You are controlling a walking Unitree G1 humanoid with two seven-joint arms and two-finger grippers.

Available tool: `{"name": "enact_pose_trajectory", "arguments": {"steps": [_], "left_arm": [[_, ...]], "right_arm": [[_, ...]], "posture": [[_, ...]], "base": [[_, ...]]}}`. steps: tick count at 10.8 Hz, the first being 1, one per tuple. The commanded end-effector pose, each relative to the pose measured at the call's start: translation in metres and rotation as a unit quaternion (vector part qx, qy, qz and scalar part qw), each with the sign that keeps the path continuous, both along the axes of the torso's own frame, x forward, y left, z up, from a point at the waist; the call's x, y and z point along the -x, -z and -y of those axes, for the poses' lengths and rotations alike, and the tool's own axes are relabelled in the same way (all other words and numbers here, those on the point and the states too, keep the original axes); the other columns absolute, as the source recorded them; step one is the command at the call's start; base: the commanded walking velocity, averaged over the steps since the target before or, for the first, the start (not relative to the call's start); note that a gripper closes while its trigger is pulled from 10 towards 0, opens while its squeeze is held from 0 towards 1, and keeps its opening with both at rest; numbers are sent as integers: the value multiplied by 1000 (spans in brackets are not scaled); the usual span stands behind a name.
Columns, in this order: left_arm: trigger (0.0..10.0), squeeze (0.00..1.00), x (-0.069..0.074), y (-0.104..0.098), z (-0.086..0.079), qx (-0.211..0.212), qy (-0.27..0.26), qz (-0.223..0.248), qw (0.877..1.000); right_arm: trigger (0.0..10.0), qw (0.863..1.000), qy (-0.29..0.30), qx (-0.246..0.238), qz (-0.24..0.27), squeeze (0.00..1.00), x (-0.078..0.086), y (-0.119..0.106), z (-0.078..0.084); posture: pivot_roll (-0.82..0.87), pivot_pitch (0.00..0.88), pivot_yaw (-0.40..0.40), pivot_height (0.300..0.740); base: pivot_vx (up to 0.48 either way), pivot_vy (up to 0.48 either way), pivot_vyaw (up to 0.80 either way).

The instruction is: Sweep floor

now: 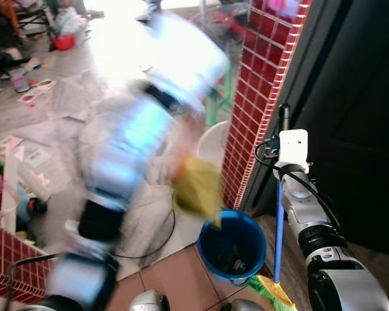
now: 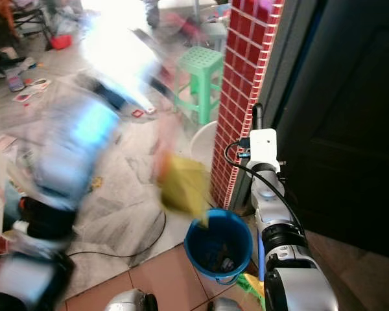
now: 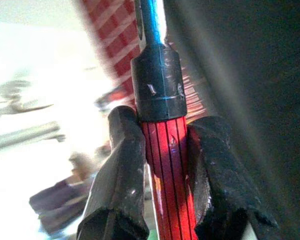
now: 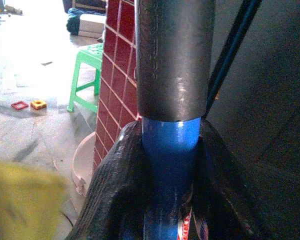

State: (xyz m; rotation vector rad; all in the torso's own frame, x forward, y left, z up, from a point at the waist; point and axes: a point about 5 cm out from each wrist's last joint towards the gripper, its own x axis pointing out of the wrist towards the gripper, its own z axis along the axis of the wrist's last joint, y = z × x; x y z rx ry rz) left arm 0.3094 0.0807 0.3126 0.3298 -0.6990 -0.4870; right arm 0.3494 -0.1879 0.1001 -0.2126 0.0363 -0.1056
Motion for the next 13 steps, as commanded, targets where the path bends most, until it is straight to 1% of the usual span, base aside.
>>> {"name": "enact_pose_trajectory", "arguments": {"steps": [1,2,3,4,5,6,7,8,9,10,11,12,13], "left_arm": [[10000,0,-2,-9,-19,-7,-62,41,997],[10000,0,-8,12,-42,-1,-114,13,993],[10000,0,-11,32,-53,9,-139,-25,990],[10000,0,-12,52,-60,21,-161,-58,985],[10000,0,-12,82,-64,32,-176,-111,977],[10000,0,-11,109,-67,33,-194,-155,968],[10000,0,-10,141,-71,51,-219,-212,951],[10000,0,-8,156,-71,61,-227,-235,943],[10000,0,-6,162,-69,63,-227,-240,942],[10000,0,-1,170,-62,86,-216,-257,938],[10000,0,2,179,-59,100,-211,-276,932],[10000,0,6,185,-56,97,-201,-286,932],[10000,0,7,187,-54,92,-199,-289,932]], "right_arm": [[10000,1000,-9,-11,17,0,-2,-6,-4],[10000,1000,-14,-14,13,0,1,-2,-5],[10000,1000,-16,-15,10,0,3,0,-5],[10000,1000,-18,-15,6,0,6,3,-5],[10000,1000,-20,-17,0,0,8,6,-5],[10000,1000,-22,-18,-2,0,10,8,-6],[10000,1000,-23,-20,-3,0,12,10,-7],[10000,999,-24,-22,-2,0,13,10,-8],[10000,999,-26,-24,-2,0,14,10,-9],[10000,998,-40,-45,0,0,15,11,-13],[10000,995,-63,-74,9,0,15,8,-22],[10000,992,-79,-93,21,0,14,2,-30],[10000,992,-81,-93,24,0,13,0,-33]], "posture": [[-10,0,13,740],[-11,0,13,740],[-13,0,14,740],[-15,0,14,740],[-16,0,14,740],[-17,0,15,740],[-22,0,18,740],[-25,0,20,740],[-29,0,22,740],[-29,1,23,740],[-35,7,33,740],[-36,11,35,740],[-31,12,33,740]], "base": [[0,0,0],[0,0,0],[0,0,0],[0,0,0],[0,0,0],[0,0,0],[0,0,0],[0,0,0],[0,0,0],[0,0,0],[0,0,0],[0,0,0],[0,0,0]]}}
